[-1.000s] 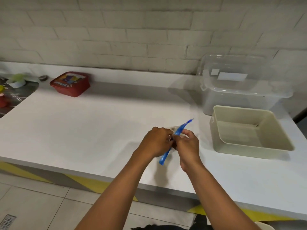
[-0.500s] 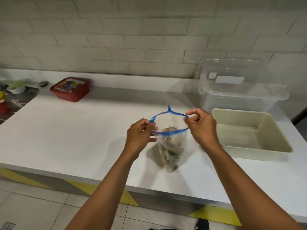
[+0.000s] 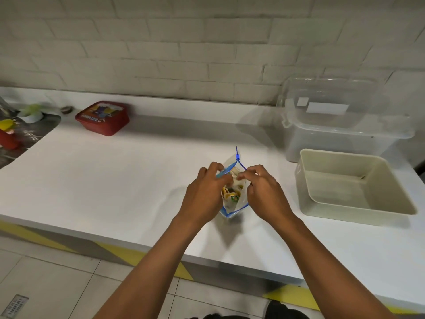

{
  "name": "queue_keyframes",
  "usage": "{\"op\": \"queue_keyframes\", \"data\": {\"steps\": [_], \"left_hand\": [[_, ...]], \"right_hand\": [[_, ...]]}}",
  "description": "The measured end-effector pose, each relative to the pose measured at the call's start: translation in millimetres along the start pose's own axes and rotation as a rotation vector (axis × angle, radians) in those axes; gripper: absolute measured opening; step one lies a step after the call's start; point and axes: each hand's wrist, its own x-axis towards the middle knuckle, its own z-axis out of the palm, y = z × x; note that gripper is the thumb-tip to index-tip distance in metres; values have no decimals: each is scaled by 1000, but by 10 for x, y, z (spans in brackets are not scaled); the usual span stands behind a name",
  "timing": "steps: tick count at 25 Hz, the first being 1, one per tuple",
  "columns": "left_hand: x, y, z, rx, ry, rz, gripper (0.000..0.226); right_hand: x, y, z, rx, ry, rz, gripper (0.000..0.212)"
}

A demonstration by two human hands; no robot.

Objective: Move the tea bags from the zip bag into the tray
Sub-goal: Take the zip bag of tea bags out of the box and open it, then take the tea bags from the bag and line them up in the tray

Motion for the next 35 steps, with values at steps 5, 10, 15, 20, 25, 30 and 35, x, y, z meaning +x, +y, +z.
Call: {"op": "queue_keyframes", "data": {"steps": [5,10,15,20,25,30,35], "left_hand": [[0,-17,4,40,90,-132,57],[-139,42,88,35,103,-236,55],[-153,233,167,3,109,-314,54],[-124,411,236,-180,132,-398,51],[-143,479,283,-138,114,-485,56],[-194,585,389,-111,96,-509,55],[-229,750,365,-6,125,-554,54]], "right_hand": [[53,90,-100,-248,0,21,51],[68,192,-89,-318,-3,21,50],[-117,178,-166,-223,-22,9,49],[-180,27,-328,83,125,-362,27],[254,103,-51,-221,-355,-168,21],[270,193,152,-348,-236,-205,19],[278,407,74,-234,-177,-252,25]]}}
